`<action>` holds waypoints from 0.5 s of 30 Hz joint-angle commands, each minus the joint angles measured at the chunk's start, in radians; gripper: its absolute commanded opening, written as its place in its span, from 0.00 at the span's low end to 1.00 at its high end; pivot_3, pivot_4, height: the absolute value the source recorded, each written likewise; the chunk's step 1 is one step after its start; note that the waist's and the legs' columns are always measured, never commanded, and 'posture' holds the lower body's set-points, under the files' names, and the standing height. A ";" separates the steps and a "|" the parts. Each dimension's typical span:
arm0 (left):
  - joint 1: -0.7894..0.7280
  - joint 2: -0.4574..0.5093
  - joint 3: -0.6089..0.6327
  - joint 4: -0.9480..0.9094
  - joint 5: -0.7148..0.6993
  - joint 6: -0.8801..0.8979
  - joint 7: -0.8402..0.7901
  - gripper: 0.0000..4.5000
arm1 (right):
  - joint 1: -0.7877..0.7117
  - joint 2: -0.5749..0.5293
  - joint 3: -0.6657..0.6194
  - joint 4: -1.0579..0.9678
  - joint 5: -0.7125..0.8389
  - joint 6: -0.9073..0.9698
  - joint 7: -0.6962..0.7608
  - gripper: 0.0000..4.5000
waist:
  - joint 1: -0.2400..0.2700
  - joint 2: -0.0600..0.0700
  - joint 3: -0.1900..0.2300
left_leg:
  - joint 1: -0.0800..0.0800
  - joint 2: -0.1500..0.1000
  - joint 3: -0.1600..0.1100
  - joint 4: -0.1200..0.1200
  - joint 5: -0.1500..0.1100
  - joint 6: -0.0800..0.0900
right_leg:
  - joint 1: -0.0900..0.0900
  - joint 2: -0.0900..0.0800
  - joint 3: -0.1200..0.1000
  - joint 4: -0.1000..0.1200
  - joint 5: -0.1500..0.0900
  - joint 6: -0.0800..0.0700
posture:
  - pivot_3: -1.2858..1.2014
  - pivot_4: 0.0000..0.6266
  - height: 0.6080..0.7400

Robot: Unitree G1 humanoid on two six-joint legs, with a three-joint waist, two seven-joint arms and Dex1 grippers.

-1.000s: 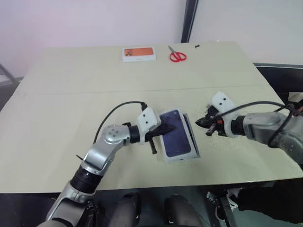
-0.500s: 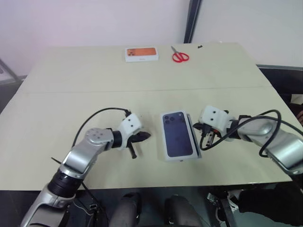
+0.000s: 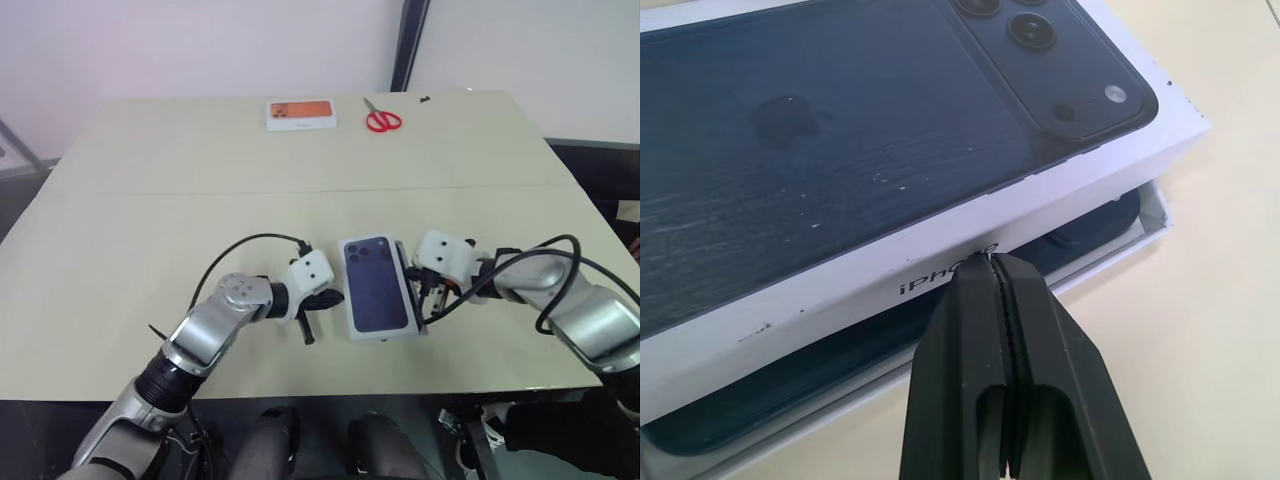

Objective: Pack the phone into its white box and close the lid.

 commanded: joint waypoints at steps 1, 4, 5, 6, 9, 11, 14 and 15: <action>-0.023 -0.027 0.021 -0.014 0.003 -0.048 0.014 0.00 | -0.001 0.012 -0.036 -0.043 -0.010 -0.003 0.016 0.01 | 0.000 0.000 0.000 | 0.000 0.000 0.000 0.000 0.000 0.000 | 0.000 0.000 0.000 0.000 0.000 0.000 | 0.52 0.24 1.00; -0.026 -0.042 0.028 -0.022 -0.004 -0.055 0.021 0.00 | 0.001 0.010 -0.043 -0.047 -0.017 0.000 0.029 0.01 | 0.000 0.000 0.000 | 0.000 0.000 0.000 0.000 0.000 0.000 | 0.000 0.000 0.000 0.000 0.000 0.000 | 0.52 0.24 1.00; -0.027 -0.047 0.032 -0.025 -0.008 -0.054 0.023 0.00 | 0.003 0.009 -0.046 -0.048 -0.020 0.000 0.033 0.01 | 0.000 0.000 0.000 | 0.000 0.000 0.000 0.000 0.000 0.000 | 0.000 0.000 0.000 0.000 0.000 0.000 | 0.52 0.24 1.00; -0.028 -0.050 0.034 -0.028 -0.009 -0.053 0.023 0.00 | 0.005 0.006 -0.049 -0.049 -0.023 0.000 0.039 0.01 | 0.000 0.000 0.000 | 0.000 0.000 0.000 0.000 0.000 0.000 | 0.000 0.000 0.000 0.000 0.000 0.000 | 0.52 0.24 1.00; -0.030 -0.052 0.030 -0.037 -0.005 -0.059 0.016 0.00 | 0.017 -0.001 -0.058 -0.049 -0.032 -0.002 0.052 0.01 | 0.000 0.000 0.000 | 0.000 0.000 0.000 0.000 0.000 0.000 | 0.000 0.000 0.000 0.000 0.000 0.000 | 0.52 0.24 1.00; -0.035 -0.055 0.024 -0.039 0.000 -0.060 0.016 0.00 | 0.027 -0.003 -0.065 -0.044 -0.041 -0.003 0.056 0.01 | 0.001 0.000 0.000 | 0.000 0.000 0.000 0.000 0.000 0.000 | 0.000 0.000 0.000 0.000 0.000 0.000 | 0.52 0.24 1.00; -0.044 -0.064 0.020 -0.029 0.005 -0.062 0.022 0.00 | 0.041 -0.003 -0.076 -0.035 -0.054 -0.002 0.057 0.01 | 0.001 0.000 0.000 | 0.000 0.000 0.000 0.000 0.000 0.000 | 0.000 0.000 0.000 0.000 0.000 0.000 | 0.52 0.24 1.00; -0.048 -0.068 0.018 -0.023 0.007 -0.065 0.024 0.00 | 0.045 0.000 -0.079 -0.032 -0.059 -0.001 0.056 0.01 | 0.001 0.000 0.000 | 0.000 0.000 0.000 0.000 0.000 0.000 | 0.000 0.000 0.000 0.000 0.000 0.000 | 0.52 0.24 1.00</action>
